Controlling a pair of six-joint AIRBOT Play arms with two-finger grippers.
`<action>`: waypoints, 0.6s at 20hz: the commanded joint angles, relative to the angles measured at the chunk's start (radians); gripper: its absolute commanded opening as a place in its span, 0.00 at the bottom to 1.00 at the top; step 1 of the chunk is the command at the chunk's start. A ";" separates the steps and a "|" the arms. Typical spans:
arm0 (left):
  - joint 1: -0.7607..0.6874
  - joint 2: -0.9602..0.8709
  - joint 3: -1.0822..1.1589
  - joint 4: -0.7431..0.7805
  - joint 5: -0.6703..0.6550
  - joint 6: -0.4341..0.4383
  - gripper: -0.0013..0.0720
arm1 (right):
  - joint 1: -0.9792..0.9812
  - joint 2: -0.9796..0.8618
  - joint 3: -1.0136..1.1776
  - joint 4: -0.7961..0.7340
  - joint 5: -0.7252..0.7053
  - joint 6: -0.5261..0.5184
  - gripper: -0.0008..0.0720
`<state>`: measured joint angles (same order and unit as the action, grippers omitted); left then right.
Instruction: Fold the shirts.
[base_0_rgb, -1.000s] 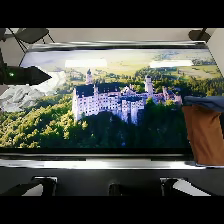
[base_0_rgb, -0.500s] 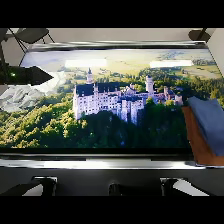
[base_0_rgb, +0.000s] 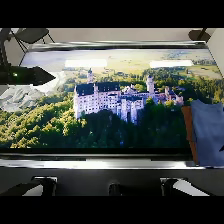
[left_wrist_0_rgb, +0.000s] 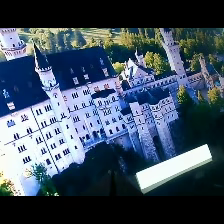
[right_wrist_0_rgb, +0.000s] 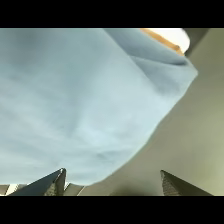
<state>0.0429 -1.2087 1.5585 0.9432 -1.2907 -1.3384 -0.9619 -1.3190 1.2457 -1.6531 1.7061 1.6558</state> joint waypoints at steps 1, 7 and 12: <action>-0.015 0.002 0.045 -0.021 0.002 -0.011 0.06 | 0.002 0.000 0.133 0.009 -0.016 -0.085 0.94; -0.172 -0.082 0.275 0.809 0.151 -0.255 0.05 | 0.286 0.002 0.677 0.354 -0.325 -0.120 0.93; -0.238 -0.271 0.210 0.839 -0.245 -0.376 0.99 | 0.925 -0.081 0.597 0.207 -0.196 0.021 0.93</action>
<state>-0.1577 -1.3888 1.7927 1.6779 -1.2930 -1.5974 -0.3321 -1.3540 1.8561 -1.3697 1.4586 1.5757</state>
